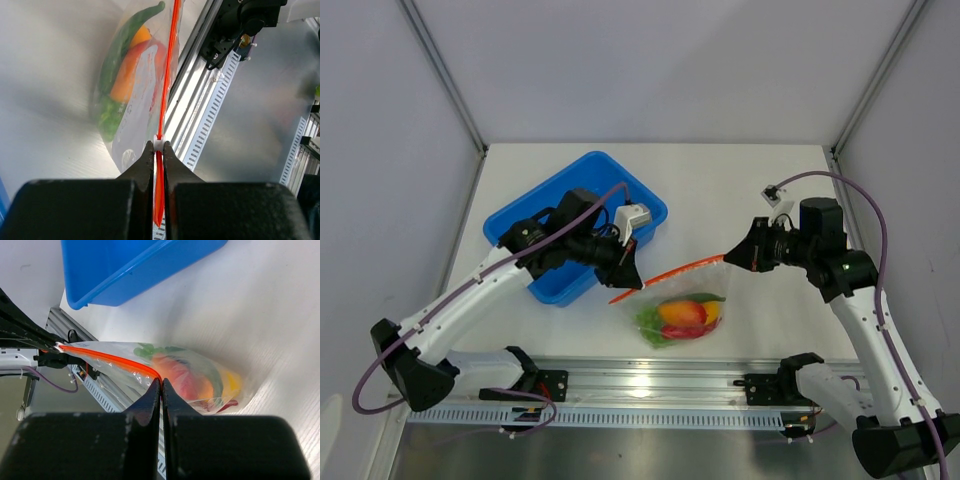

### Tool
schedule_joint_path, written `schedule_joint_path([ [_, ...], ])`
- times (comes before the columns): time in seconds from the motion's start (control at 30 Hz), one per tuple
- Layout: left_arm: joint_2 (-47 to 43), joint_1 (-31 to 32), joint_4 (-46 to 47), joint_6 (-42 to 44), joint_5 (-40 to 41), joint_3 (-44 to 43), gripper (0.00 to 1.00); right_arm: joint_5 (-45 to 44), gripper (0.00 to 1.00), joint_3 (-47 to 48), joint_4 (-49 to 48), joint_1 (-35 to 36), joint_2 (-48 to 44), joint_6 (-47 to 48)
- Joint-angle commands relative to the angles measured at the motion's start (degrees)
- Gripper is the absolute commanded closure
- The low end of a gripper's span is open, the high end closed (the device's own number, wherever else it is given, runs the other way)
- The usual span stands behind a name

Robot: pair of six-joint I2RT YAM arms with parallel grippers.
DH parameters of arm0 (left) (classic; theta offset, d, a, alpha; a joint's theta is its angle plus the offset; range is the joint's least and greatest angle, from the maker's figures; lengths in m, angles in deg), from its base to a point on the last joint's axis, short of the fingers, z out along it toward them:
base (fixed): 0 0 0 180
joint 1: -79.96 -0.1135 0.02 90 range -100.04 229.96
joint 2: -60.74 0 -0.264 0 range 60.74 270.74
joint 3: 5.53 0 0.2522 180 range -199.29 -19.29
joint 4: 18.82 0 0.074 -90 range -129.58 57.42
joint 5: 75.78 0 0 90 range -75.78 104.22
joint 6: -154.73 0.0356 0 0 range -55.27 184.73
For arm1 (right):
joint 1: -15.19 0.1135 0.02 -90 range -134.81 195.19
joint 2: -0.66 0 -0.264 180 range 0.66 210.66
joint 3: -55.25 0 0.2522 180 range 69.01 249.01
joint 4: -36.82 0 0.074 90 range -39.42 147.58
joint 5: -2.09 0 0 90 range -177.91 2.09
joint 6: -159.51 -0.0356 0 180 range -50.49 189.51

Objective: Place the food in the zip-top bag and seal the zipper
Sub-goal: Zip the zipper food storage bag at the center of the board.

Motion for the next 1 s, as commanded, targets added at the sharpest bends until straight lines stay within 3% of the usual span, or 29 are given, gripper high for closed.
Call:
schedule_joint_path([
  [0.0, -3.9, -1.1, -2.5, 0.8, 1.2, 1.8, 0.99, -2.4, 1.00, 3.1, -0.8, -0.8, 0.3, 1.2],
  [0.97, -14.5, -1.9, -5.0, -3.0, 5.9, 8.1, 1.00, -2.3, 1.00, 2.0, -0.8, -0.9, -0.1, 1.2],
])
